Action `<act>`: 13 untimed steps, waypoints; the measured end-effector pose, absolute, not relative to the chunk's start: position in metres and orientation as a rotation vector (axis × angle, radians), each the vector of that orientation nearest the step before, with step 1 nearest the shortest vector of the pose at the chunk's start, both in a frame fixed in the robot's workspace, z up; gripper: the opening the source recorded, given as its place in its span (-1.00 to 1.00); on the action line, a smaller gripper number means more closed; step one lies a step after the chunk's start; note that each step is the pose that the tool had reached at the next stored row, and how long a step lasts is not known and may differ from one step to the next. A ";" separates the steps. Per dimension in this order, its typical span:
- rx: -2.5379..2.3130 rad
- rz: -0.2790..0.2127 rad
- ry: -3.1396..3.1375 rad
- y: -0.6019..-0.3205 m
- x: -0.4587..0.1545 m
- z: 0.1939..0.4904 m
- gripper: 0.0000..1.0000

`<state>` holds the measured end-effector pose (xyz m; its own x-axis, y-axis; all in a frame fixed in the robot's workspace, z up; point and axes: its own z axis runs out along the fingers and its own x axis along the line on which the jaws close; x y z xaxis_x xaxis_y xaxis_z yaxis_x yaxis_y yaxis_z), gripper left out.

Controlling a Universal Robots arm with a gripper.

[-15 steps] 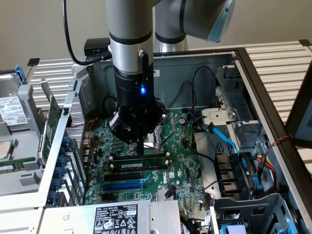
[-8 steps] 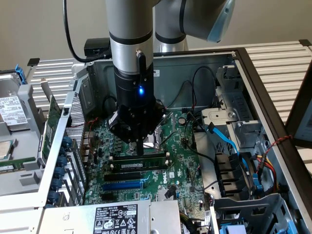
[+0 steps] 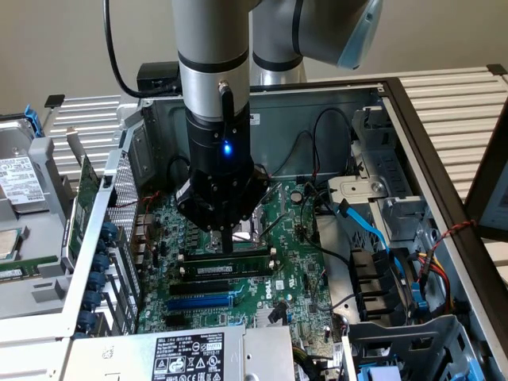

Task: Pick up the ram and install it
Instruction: 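Press down the ram until it locks into place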

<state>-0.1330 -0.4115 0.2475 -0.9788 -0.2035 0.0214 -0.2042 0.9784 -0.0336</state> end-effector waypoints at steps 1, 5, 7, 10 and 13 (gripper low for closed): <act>0.304 0.055 -3.108 -0.411 -0.133 0.247 -0.79; 0.237 0.055 -3.113 -0.411 -0.133 0.247 -0.79; 0.204 0.054 -3.115 -0.411 -0.133 0.247 -0.79; 0.162 0.054 -3.117 -0.411 -0.133 0.247 -0.79; 0.160 0.054 -3.117 -0.411 -0.133 0.247 -0.79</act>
<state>-0.1330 -0.4115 0.2475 -0.9945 -0.1023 0.0214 -0.1030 0.9941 -0.0335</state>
